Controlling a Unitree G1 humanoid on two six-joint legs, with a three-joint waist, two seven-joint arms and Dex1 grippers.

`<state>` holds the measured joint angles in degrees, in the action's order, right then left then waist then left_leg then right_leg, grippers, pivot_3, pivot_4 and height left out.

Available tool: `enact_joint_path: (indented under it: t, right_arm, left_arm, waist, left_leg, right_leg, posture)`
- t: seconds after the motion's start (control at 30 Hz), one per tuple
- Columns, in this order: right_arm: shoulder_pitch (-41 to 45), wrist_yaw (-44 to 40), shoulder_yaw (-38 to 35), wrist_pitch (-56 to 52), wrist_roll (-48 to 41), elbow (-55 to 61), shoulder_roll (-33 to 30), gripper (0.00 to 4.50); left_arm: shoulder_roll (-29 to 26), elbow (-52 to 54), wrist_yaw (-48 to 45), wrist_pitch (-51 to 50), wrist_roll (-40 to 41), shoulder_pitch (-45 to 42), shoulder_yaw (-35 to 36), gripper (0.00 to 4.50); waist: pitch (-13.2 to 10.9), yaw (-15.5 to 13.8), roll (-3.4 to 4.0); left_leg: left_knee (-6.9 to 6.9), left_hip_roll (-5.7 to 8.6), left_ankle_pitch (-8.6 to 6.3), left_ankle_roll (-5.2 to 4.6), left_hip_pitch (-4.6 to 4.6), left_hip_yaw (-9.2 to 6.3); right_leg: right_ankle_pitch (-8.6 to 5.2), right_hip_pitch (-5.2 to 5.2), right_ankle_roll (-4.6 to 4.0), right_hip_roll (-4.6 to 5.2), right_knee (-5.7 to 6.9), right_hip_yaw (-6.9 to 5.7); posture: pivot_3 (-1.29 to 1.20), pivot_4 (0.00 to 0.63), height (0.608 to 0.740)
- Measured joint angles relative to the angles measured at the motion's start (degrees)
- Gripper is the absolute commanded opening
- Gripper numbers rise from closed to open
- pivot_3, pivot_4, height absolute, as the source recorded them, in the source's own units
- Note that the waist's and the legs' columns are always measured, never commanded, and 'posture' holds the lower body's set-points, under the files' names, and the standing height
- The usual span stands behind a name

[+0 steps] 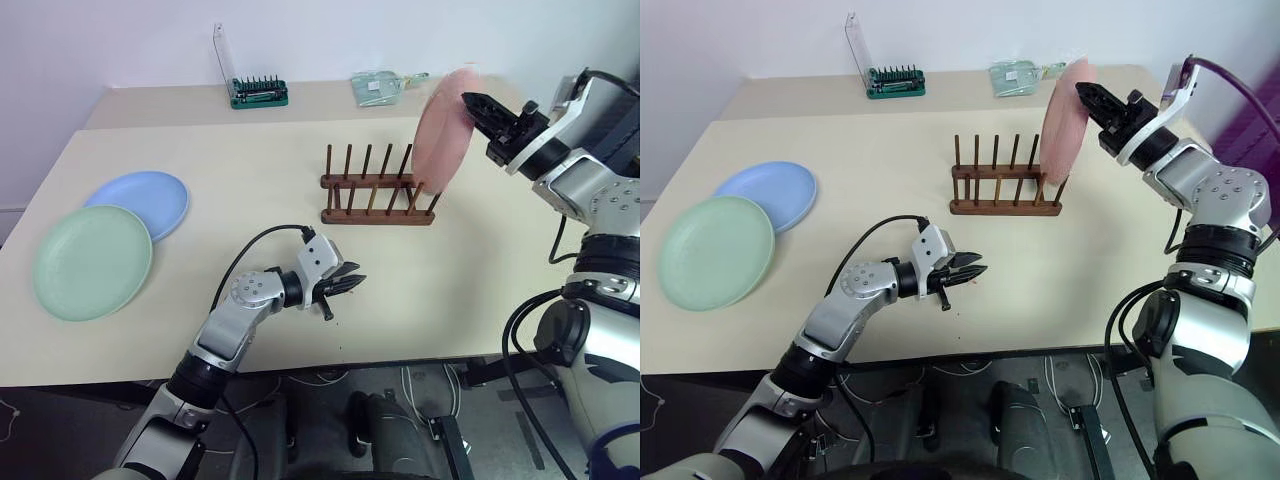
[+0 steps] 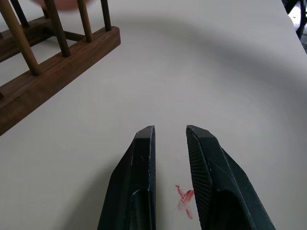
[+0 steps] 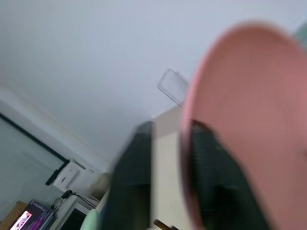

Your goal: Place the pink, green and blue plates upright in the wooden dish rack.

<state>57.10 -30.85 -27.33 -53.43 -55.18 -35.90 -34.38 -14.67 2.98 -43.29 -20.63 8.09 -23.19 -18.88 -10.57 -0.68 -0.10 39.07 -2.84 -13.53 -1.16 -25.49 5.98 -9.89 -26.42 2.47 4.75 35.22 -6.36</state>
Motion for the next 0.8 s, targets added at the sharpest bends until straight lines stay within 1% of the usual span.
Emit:
enact_joint_path:
  t: [0.03,0.07,0.1,0.2,0.3,0.43,0.47,0.53,0.57,0.6,0.7,0.77,0.8]
  right_arm:
    - [0.04,-0.11,-0.01,0.36,0.22,-0.26,0.08,2.9]
    - [0.08,-0.26,-0.03,0.83,0.53,-0.3,0.12,3.49]
    - [0.2,-0.36,-0.03,1.46,0.93,-0.29,0.12,3.93]
    - [0.4,-0.54,2.21,8.92,6.9,0.46,-0.08,3.93]
    - [0.34,-0.22,6.16,20.06,15.93,2.17,-0.56,3.93]
    - [-0.1,0.91,7.84,30.73,23.61,5.17,-0.92,3.93]
    - [-0.43,1.03,8.36,32.77,25.25,6.91,-1.03,3.98]
    - [-2.61,-1.62,11.87,35.52,27.93,14.33,-2.0,4.01]
    - [-3.86,-4.09,14.34,36.1,28.94,19.19,-2.55,4.01]
    - [-5.59,-6.92,17.18,36.33,29.74,24.42,-3.46,4.01]
    - [-10.84,-15.13,28.13,35.77,32.15,39.12,-4.96,4.01]
    - [-13.61,-17.38,34.88,34.65,34.09,43.44,-3.57,4.01]
    - [-14.51,-17.56,37.11,34.32,34.98,44.03,-2.43,4.01]
  left_arm:
    - [-0.03,0.0,0.02,0.0,-0.01,0.0,0.0,1.02]
    - [-0.07,0.0,0.04,-0.01,-0.05,0.01,0.0,1.02]
    - [-0.14,0.0,0.06,-0.01,-0.06,0.02,0.0,1.02]
    - [-0.32,0.17,0.26,-0.03,-0.09,0.42,0.0,1.02]
    - [-0.3,0.17,1.01,-0.06,-0.11,0.52,0.01,1.02]
    - [0.51,0.2,3.01,-0.28,0.1,0.52,0.9,1.02]
    - [1.54,0.18,4.41,-0.51,0.42,0.47,2.31,1.27]
    - [4.46,0.09,9.78,-1.53,1.91,-0.06,7.75,1.84]
    - [5.84,-0.13,13.23,-2.17,2.68,-1.25,10.77,2.38]
    - [6.93,-0.11,16.72,-2.58,2.8,-2.52,13.58,2.82]
    - [7.04,1.16,29.6,-2.87,-0.23,-5.71,21.28,4.41]
    - [7.23,2.47,39.36,-4.16,-2.95,-7.34,27.17,4.47]
    - [7.49,3.2,44.05,-5.18,-3.96,-8.0,30.41,4.47]
  waist:
    - [0.0,0.0,0.0]
    - [0.0,0.0,0.0]
    - [0.0,0.01,0.0]
    - [-0.01,0.02,0.02]
    - [-0.02,0.02,0.05]
    - [-0.02,0.03,0.05]
    - [-0.03,0.06,0.06]
    - [-0.04,0.05,0.07]
    - [-0.04,0.19,0.07]
    - [-0.03,0.23,0.06]
    - [-0.02,0.71,0.03]
    - [-0.04,0.89,0.01]
    - [-0.04,0.91,0.0]
  left_leg:
    - [0.0,0.0,0.0,0.0,0.0,0.0]
    - [0.0,0.0,0.0,0.0,0.0,0.0]
    - [0.0,0.0,0.0,0.0,0.0,0.0]
    - [0.0,0.0,0.0,0.0,0.0,0.01]
    - [-0.01,0.01,0.0,0.0,-0.01,0.01]
    - [-0.02,0.0,0.0,0.0,-0.01,0.02]
    - [-0.02,0.0,0.0,0.0,-0.01,0.02]
    - [-0.04,-0.03,0.0,0.0,-0.02,-0.01]
    - [-0.04,-0.04,0.0,0.0,-0.01,-0.01]
    - [-0.05,-0.05,0.0,0.0,0.0,-0.03]
    - [-0.12,-0.11,0.0,0.0,0.1,-0.05]
    - [-0.12,-0.1,0.0,0.0,0.09,-0.05]
    - [-0.1,-0.1,0.0,0.0,0.08,-0.05]
  right_leg:
    - [0.02,0.0,0.04,0.0,0.0,0.0]
    - [0.02,0.0,0.05,0.0,0.0,0.0]
    - [0.01,0.0,0.05,0.0,0.0,0.0]
    - [-0.09,-0.02,0.2,0.0,-0.01,0.0]
    - [-0.16,-0.04,0.11,0.0,-0.01,0.0]
    - [-0.11,-0.04,0.19,0.0,0.0,0.01]
    - [-0.09,-0.05,0.23,0.0,0.0,0.01]
    - [-0.08,-0.06,0.27,0.0,0.01,0.02]
    - [-0.07,-0.06,0.28,-0.03,0.01,0.02]
    - [-0.07,-0.05,0.29,-0.06,0.03,0.01]
    - [-0.07,-0.01,0.3,-0.13,0.04,0.0]
    - [-0.07,-0.01,0.3,-0.1,0.06,-0.02]
    - [-0.06,-0.01,0.3,-0.07,0.07,-0.02]
  posture:
    - [0.0,0.15,0.73]
    - [0.0,0.15,0.73]
    - [0.0,0.15,0.73]
    - [0.0,0.15,0.73]
    - [0.0,0.15,0.73]
    - [0.0,0.15,0.73]
    - [0.0,0.15,0.73]
    - [0.0,0.15,0.73]
    - [0.0,0.15,0.73]
    - [0.0,0.15,0.73]
    - [0.0,0.15,0.73]
    - [0.0,0.15,0.73]
    - [0.0,0.15,0.73]
